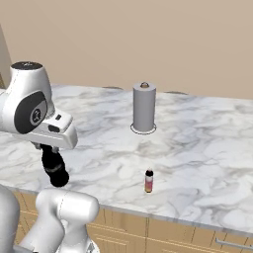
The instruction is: Place the large bottle from the dining counter next to the other large bottle outside the sink, and place the small bottle from the dining counter next to the other small bottle inside the sink.
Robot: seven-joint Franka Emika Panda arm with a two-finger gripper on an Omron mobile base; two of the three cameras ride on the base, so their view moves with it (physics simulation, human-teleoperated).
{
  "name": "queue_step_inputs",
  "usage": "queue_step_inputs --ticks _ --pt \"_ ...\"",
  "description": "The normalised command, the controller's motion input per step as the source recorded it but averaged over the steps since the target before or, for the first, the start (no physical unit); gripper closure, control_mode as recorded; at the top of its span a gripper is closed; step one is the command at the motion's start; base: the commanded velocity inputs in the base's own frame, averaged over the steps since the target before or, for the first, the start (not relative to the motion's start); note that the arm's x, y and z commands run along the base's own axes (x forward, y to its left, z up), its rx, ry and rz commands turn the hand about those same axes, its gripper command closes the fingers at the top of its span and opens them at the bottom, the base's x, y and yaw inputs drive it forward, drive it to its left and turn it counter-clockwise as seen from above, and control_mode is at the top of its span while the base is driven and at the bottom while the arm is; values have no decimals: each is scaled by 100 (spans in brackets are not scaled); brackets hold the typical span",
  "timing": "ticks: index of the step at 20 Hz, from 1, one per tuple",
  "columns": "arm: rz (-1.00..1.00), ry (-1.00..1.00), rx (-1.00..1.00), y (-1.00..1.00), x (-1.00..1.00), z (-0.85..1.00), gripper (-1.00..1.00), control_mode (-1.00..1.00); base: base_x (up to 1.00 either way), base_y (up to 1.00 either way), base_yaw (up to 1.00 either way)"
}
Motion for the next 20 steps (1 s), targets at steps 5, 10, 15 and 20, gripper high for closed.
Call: queue_step_inputs --ticks 5,10,15,20 --pt "0 0 0 0 0 0 100 100 -1 5 0" --pt "0 0 0 0 0 0 100 100 -94 30 3" --pt "0 0 0 0 0 0 100 100 -84 23 5" --pt "0 0 0 0 0 0 100 100 7 21 30"
